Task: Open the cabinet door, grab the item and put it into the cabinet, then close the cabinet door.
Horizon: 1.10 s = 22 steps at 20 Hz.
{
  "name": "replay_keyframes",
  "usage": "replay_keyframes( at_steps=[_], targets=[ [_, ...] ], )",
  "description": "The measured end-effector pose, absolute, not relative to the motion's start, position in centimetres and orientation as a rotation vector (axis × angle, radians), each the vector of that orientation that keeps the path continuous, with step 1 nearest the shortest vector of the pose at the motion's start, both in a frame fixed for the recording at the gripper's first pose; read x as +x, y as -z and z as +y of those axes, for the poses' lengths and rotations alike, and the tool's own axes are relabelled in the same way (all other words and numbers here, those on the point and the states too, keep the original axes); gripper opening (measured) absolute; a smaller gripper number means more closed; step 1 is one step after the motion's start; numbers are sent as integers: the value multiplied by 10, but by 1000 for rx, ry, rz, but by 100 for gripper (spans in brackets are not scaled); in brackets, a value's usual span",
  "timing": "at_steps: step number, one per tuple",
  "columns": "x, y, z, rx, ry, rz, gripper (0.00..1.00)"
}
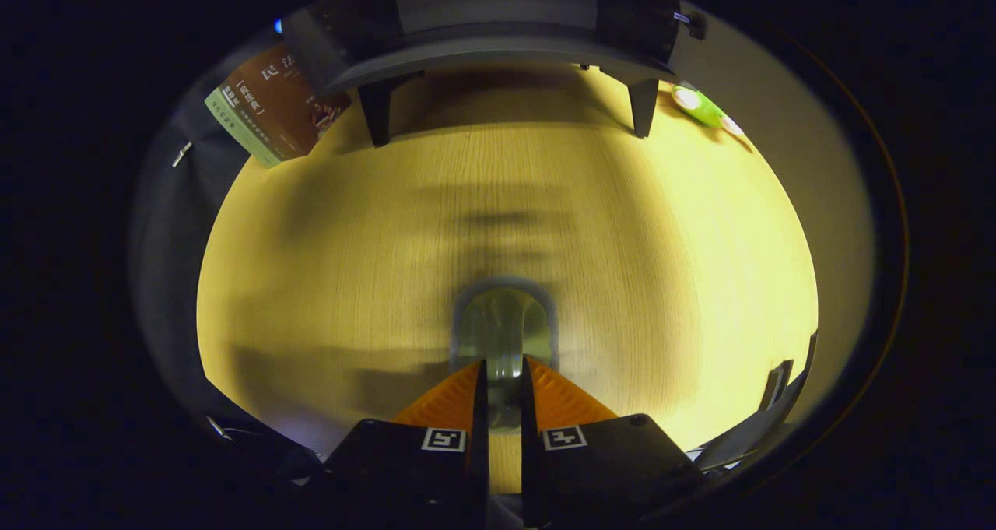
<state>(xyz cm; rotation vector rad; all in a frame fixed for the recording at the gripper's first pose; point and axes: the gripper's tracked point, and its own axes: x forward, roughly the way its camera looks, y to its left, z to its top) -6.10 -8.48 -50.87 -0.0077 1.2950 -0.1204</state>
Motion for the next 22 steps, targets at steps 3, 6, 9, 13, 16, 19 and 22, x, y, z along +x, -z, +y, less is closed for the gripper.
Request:
replay_keyframes(
  at_steps=[3, 6, 9, 13, 16, 19, 22],
  targets=[
    [-60, 497, -83, 1, 126, 1292, 10],
    [-43, 464, -83, 3, 128, 1223, 10],
    [-10, 411, -80, 7, 128, 1102, 10],
    [38, 321, -71, -16, 106, 887, 10],
    [63, 258, -65, -24, 108, 739, 10],
    [89, 208, -62, -28, 103, 624, 10],
    [116, 166, -57, -35, 95, 517, 10]
  ],
)
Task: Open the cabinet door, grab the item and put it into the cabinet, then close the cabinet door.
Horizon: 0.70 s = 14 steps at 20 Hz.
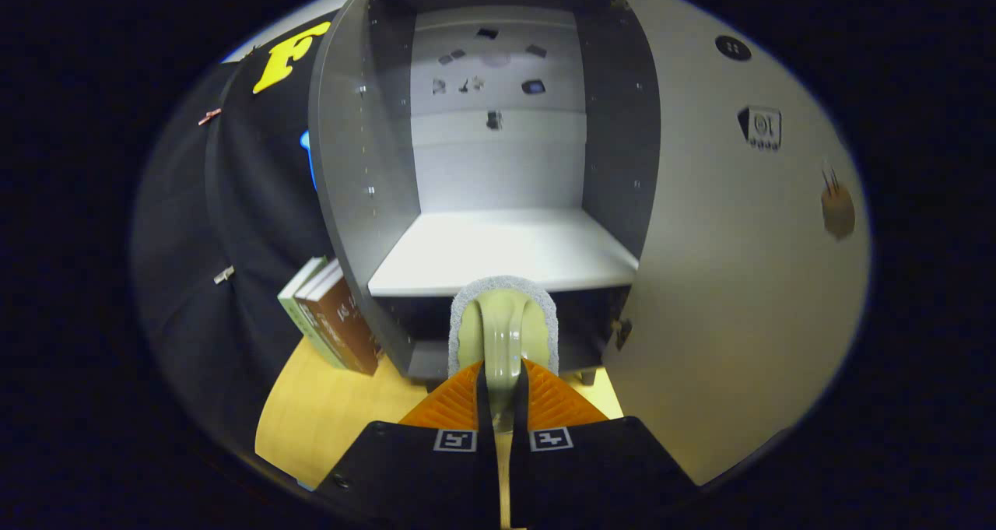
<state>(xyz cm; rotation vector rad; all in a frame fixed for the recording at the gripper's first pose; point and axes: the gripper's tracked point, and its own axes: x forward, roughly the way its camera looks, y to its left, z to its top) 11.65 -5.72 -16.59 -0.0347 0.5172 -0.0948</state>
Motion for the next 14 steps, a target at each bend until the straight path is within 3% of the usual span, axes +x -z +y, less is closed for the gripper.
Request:
replay_keyframes(
  at_steps=[7, 14],
  targets=[
    [217, 109, -56, -9, 80, 350, 9],
    [296, 151, -73, 14, 123, 410, 9]
  ],
)
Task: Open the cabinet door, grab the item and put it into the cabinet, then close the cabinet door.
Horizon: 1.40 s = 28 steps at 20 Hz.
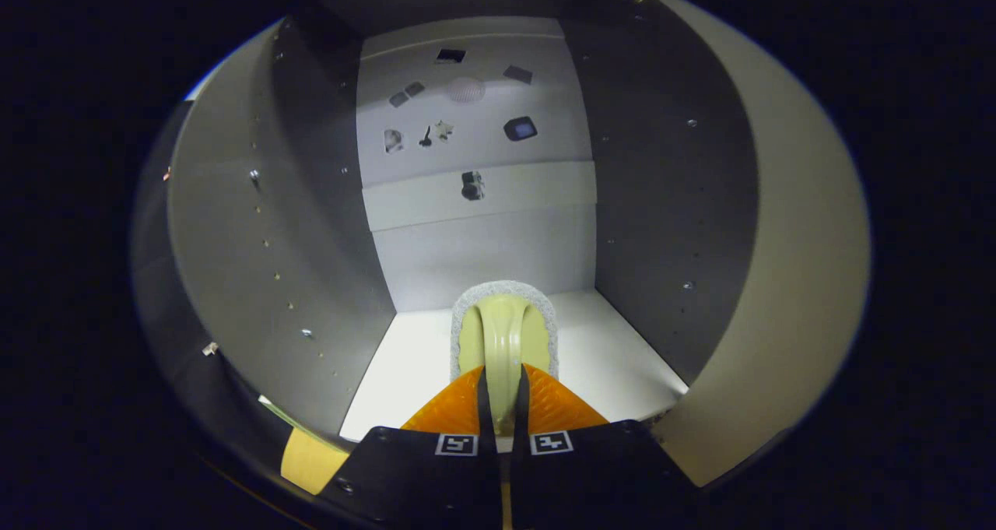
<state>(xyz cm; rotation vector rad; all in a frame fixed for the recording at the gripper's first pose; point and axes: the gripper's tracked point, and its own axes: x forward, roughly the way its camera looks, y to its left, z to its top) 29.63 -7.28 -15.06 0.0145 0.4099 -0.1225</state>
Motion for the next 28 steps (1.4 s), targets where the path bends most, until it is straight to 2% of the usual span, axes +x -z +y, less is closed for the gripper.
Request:
replay_keyframes(
  at_steps=[10, 12, 14, 15, 17, 23, 28],
  targets=[
    [349, 174, -72, -91, 140, 473, 9],
    [353, 176, -71, -106, 141, 483, 12],
    [356, 173, -70, -90, 135, 470, 18],
    [359, 174, -70, -81, 136, 466, 27],
    [361, 171, -70, -74, 135, 452, 36],
    [350, 149, -67, -101, 135, 394, 35],
    [303, 106, -53, -99, 114, 343, 36]
  ],
)
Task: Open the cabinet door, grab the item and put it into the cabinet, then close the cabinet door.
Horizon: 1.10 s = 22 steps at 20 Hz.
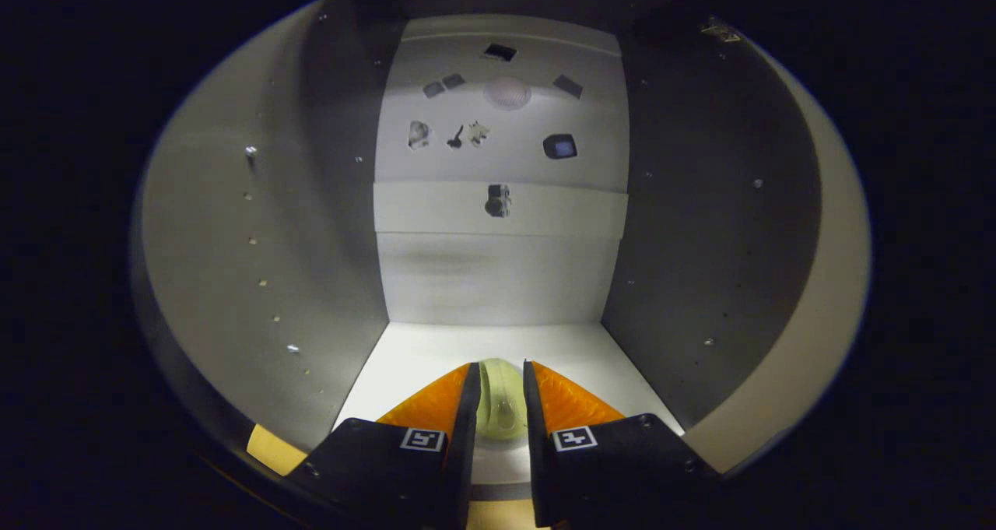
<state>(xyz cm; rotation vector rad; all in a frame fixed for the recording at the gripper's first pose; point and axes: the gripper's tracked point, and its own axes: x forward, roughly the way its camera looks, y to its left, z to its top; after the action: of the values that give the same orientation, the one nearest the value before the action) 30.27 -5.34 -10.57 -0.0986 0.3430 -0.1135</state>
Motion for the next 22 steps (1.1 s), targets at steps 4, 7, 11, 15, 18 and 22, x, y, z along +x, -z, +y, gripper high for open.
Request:
replay_keyframes(
  at_steps=[4, 7, 11, 15, 18, 22],
  targets=[
    [241, 69, -43, -83, 110, 287, 35],
    [194, 51, -36, -79, 120, 258, 35],
    [134, 31, -21, -68, 117, 206, 51],
    [72, 17, -17, -33, 144, 134, 80],
    [23, 8, -39, -28, 216, 112, 98],
    [-41, -17, -86, -52, 324, 60, 98]
  ],
)
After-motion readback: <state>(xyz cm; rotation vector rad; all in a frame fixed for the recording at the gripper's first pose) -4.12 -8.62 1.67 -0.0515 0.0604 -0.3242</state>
